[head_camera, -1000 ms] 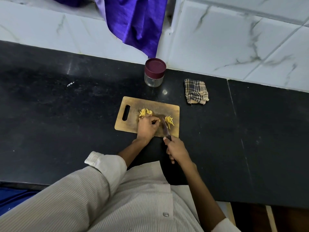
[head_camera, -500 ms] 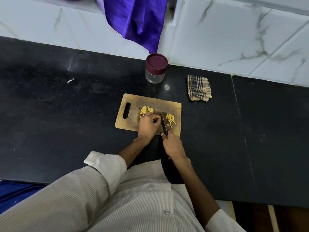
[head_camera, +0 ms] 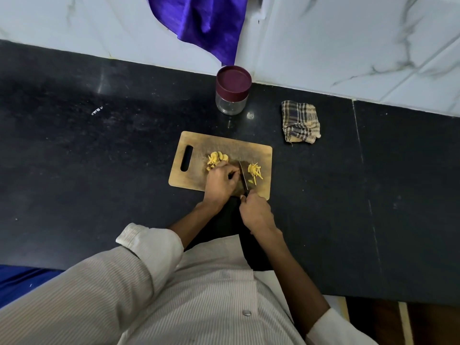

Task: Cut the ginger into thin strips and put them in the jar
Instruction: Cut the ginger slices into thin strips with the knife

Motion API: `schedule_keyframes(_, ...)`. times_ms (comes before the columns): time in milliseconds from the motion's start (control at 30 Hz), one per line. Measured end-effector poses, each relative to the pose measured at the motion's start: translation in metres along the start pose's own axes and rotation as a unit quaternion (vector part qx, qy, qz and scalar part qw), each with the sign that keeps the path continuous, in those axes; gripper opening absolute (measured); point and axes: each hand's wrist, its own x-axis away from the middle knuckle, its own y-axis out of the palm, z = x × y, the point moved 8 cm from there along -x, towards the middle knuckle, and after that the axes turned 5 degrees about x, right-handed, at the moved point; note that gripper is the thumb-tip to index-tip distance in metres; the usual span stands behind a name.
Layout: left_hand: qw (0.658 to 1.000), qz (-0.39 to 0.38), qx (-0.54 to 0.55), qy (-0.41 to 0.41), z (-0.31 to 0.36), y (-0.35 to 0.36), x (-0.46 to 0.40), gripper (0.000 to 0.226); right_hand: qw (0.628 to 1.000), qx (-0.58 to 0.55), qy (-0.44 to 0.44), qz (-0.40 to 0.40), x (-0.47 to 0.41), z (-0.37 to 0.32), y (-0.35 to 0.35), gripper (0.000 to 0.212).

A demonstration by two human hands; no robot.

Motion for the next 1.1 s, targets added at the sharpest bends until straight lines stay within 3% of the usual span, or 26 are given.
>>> schedule_keyframes(467,0.999,0.022,0.020,-0.014,-0.002,-0.001,0.004,0.012,0.999,-0.009,0.026,-0.031,0.009,0.015,0.012,0.033)
schedule_keyframes(767,0.999,0.009,0.032,-0.041,-0.008,-0.001,0.003,0.008,0.998,-0.044,0.037,0.024,0.015,0.022,-0.001,0.036)
schedule_keyframes(1100,0.999,0.007,0.036,-0.039,-0.009,-0.001,0.001,0.011,0.999,-0.041,-0.007,0.013,0.015,0.005,-0.002,0.034)
